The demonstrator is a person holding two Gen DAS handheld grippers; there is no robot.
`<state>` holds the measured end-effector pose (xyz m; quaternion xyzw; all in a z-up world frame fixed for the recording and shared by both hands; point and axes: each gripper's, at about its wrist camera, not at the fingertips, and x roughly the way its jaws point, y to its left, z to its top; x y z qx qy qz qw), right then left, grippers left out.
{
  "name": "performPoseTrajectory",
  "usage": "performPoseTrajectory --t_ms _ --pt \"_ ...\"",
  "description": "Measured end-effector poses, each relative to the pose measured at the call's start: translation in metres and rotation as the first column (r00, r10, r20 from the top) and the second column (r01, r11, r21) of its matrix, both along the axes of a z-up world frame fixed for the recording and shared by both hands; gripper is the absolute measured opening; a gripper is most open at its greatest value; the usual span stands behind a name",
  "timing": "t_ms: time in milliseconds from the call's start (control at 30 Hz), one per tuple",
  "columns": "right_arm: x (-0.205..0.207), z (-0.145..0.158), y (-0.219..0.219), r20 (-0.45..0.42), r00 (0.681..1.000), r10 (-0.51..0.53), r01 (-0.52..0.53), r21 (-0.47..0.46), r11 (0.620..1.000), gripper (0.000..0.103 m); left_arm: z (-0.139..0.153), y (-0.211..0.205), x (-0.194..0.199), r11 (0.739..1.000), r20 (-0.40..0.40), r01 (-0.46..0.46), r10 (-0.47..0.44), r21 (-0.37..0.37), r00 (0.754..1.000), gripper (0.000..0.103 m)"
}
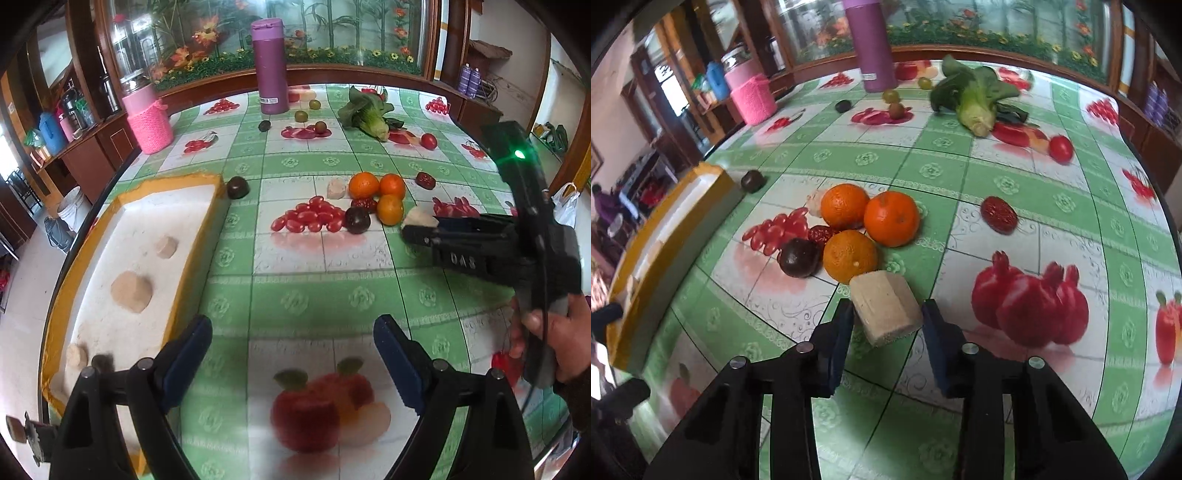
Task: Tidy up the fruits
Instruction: 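Grasp the square beige cake with the right tool while the left tool grasps a dark plum, then carry the square cake and plum into the tray and release both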
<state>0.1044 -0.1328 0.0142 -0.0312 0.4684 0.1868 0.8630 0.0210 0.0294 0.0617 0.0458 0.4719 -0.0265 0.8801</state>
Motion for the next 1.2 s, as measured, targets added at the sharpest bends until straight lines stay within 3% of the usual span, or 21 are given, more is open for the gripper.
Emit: performPoseTrajectory --t_ms 167,233,467,533,567,767,1200 --pt "-0.014 0.009 -0.026 0.033 0.999 -0.034 0.033 0.038 0.999 0.037 -0.014 -0.019 0.043 0.999 0.002 0.023 -0.023 -0.028 1.0 0.091" --pt "-0.018 0.01 -0.038 0.027 0.998 -0.051 0.049 0.055 0.997 0.037 -0.022 -0.026 0.061 0.998 -0.007 0.039 -0.04 -0.057 0.999 0.084" --pt "-0.019 0.005 -0.064 -0.023 0.996 -0.09 0.092 0.124 0.988 0.037 -0.048 -0.045 0.102 0.994 -0.06 0.07 -0.075 -0.088 0.995 0.054" --pt "-0.017 0.004 -0.065 -0.034 0.995 -0.092 0.096 0.142 0.985 0.038 -0.047 -0.047 0.105 0.993 -0.019 0.088 -0.09 -0.084 0.996 0.041" --pt "-0.017 0.003 -0.065 -0.037 0.995 -0.092 0.097 0.149 0.984 0.038 -0.047 -0.047 0.105 0.989 -0.013 0.102 -0.104 -0.103 0.995 0.028" --pt "-0.02 0.004 -0.065 -0.038 0.994 -0.102 0.107 0.166 0.98 0.037 -0.042 -0.039 0.094 0.98 -0.037 0.108 -0.116 -0.17 0.993 0.027" --pt "-0.06 0.036 -0.065 0.029 0.992 -0.121 0.117 0.124 0.985 0.037 -0.006 -0.014 0.009 0.956 0.012 0.124 -0.126 -0.265 0.992 0.028"
